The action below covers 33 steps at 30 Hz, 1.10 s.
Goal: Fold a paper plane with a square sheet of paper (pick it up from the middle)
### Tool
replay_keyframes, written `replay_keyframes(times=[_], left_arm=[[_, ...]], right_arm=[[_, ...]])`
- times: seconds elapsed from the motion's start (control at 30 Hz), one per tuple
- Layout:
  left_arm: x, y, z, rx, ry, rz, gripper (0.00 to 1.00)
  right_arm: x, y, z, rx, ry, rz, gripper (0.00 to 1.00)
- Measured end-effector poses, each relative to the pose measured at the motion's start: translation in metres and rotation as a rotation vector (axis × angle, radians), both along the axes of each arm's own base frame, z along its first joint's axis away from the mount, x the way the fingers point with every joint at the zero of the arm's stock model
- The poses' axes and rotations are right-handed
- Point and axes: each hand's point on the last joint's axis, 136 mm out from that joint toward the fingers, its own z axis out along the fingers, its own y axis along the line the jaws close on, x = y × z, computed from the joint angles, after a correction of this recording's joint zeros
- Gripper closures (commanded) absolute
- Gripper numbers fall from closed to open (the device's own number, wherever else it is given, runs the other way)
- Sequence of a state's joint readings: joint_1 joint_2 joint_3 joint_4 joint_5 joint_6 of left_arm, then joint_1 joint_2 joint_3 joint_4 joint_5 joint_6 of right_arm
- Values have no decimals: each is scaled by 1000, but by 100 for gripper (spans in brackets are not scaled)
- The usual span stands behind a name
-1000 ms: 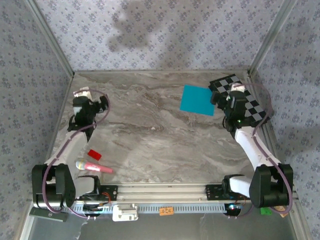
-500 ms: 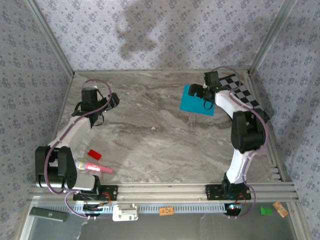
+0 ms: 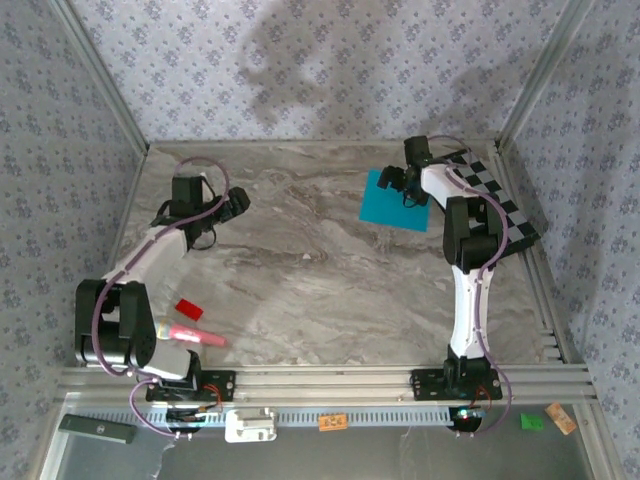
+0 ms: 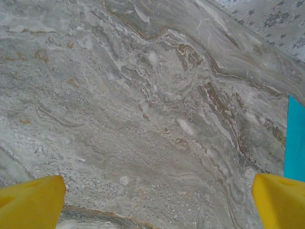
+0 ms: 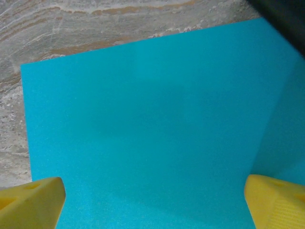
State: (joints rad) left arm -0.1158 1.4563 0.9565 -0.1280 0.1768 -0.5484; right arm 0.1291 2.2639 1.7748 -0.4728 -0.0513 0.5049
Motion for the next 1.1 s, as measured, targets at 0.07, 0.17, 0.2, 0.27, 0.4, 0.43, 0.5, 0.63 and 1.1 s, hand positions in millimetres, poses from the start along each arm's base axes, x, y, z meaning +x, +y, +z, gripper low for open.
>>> replay_keyframes(times=[0.07, 0.17, 0.2, 0.27, 0.4, 0.43, 0.5, 0.63, 1.1], left_arm=[[0, -1, -5, -5, 14, -1, 0], [0, -4, -9, -16, 29, -2, 0], [0, -4, -10, -18, 31, -1, 0], [0, -4, -10, -20, 33, 2, 0], [-1, -4, -10, -27, 38, 9, 0], [-1, -4, -10, -29, 39, 11, 0], [-1, -3, -11, -30, 43, 16, 0], [-3, -1, -13, -18, 63, 27, 0], [-11, -36, 1, 38, 142, -48, 0]], right_arm=[[-4, 4, -3, 3, 17, 0, 3], [-8, 15, -4, 12, 30, 2, 4], [-9, 21, -4, 14, 32, 6, 4], [-14, 40, -4, 26, 39, 12, 4], [-35, 97, -2, 65, 63, 41, 4], [-45, 115, -2, 76, 71, 54, 4], [-67, 150, -1, 100, 88, 77, 4], [-115, 204, 0, 160, 132, 103, 5], [-146, 232, 55, 401, 90, 135, 2]])
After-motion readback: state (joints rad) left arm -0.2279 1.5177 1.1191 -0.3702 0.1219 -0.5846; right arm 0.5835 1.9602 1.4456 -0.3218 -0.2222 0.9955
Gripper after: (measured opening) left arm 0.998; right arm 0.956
